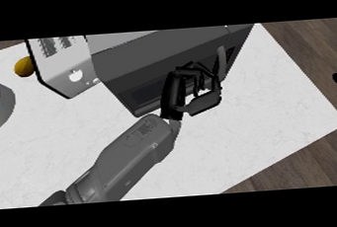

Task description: Pick up the milk, place it into the microwave and close the microwave

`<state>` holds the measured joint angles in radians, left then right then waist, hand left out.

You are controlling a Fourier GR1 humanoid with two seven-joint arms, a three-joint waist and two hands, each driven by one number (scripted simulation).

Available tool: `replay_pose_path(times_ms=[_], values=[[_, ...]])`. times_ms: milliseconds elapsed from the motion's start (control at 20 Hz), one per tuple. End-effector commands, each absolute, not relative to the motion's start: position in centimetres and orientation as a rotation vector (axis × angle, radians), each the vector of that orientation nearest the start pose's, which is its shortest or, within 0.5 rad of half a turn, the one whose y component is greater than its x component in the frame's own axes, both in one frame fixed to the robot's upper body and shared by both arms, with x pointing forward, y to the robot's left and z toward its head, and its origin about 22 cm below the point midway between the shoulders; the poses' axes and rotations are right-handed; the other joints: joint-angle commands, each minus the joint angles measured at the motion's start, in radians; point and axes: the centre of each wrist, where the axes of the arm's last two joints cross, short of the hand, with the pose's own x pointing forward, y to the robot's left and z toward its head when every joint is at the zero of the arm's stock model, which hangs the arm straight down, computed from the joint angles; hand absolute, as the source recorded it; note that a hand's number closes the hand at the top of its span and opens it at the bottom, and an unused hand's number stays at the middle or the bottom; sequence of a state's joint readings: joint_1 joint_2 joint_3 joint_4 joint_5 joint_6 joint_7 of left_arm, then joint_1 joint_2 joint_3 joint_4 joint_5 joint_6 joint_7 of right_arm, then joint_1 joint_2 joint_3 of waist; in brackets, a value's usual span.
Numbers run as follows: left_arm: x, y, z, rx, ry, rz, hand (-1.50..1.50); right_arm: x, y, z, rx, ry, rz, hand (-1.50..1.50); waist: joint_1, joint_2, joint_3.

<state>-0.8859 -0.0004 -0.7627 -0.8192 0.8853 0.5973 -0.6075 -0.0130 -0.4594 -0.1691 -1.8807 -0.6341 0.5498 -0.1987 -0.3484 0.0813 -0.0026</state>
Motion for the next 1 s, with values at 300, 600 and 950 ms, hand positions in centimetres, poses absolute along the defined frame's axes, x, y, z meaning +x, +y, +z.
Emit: replay_pose_path(times_ms=[300,600,950], values=[[36.1,1.5,4.2,-0.238,-1.887,-0.031,1.5,23.2,-33.8,14.1,0.563,-2.099,0.409,-1.5,-0.01,0.022,-0.001],[36.2,1.5,4.2,-0.237,-1.893,-0.014,1.5,23.2,-34.3,14.7,0.573,-2.098,0.403,-1.5,-0.016,0.02,0.0],[36.2,1.4,4.2,-0.245,-1.897,-0.006,1.5,23.4,-33.6,15.3,0.674,-2.08,0.461,-1.5,-0.015,0.02,0.0]])
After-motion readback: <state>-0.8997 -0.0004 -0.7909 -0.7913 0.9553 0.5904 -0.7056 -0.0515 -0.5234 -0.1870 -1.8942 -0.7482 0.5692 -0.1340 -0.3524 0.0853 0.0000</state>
